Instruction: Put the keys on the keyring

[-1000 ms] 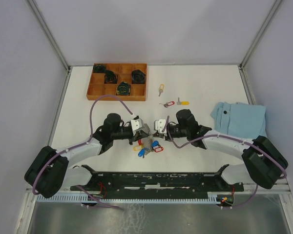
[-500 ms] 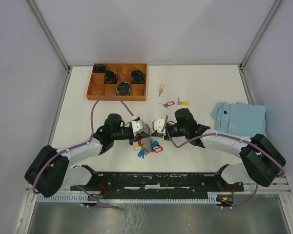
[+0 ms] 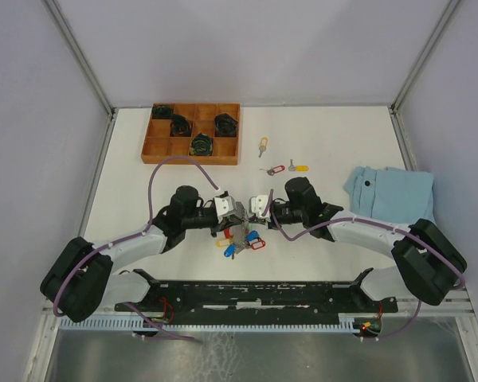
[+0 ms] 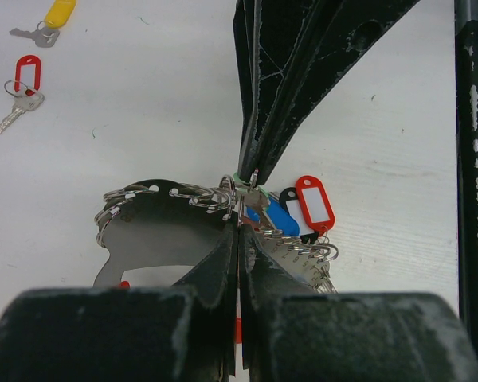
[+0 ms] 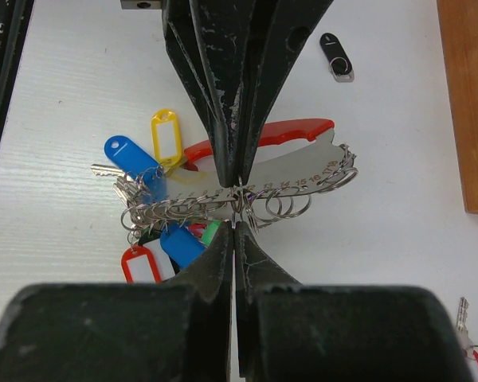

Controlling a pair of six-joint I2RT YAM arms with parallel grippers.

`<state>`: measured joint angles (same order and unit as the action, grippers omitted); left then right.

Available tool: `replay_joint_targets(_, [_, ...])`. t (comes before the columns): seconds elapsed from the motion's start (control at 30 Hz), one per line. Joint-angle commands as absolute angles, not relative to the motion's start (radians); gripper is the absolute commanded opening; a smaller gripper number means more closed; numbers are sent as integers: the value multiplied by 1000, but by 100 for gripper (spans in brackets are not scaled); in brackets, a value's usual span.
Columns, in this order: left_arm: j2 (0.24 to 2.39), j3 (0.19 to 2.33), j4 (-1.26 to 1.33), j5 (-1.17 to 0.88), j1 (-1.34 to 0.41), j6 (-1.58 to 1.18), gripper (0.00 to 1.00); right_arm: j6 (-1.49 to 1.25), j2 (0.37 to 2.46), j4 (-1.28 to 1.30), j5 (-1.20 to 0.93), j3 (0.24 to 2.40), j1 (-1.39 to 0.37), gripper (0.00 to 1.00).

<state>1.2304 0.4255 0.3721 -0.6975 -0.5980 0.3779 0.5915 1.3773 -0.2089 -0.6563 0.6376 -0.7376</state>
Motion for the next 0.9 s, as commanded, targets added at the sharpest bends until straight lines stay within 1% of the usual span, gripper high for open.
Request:
replay_joint_targets(0.0, [1223, 425, 430, -701, -604, 413, 3, 597, 1350, -239, -653, 677, -736, 1])
replay_joint_targets(0.27, [1226, 428, 430, -720, -603, 411, 3, 586, 1355, -273, -656, 670, -736, 1])
replay_joint_targets(0.87, [1227, 432, 430, -737, -603, 409, 3, 601, 1368, -264, -692, 675, -737, 1])
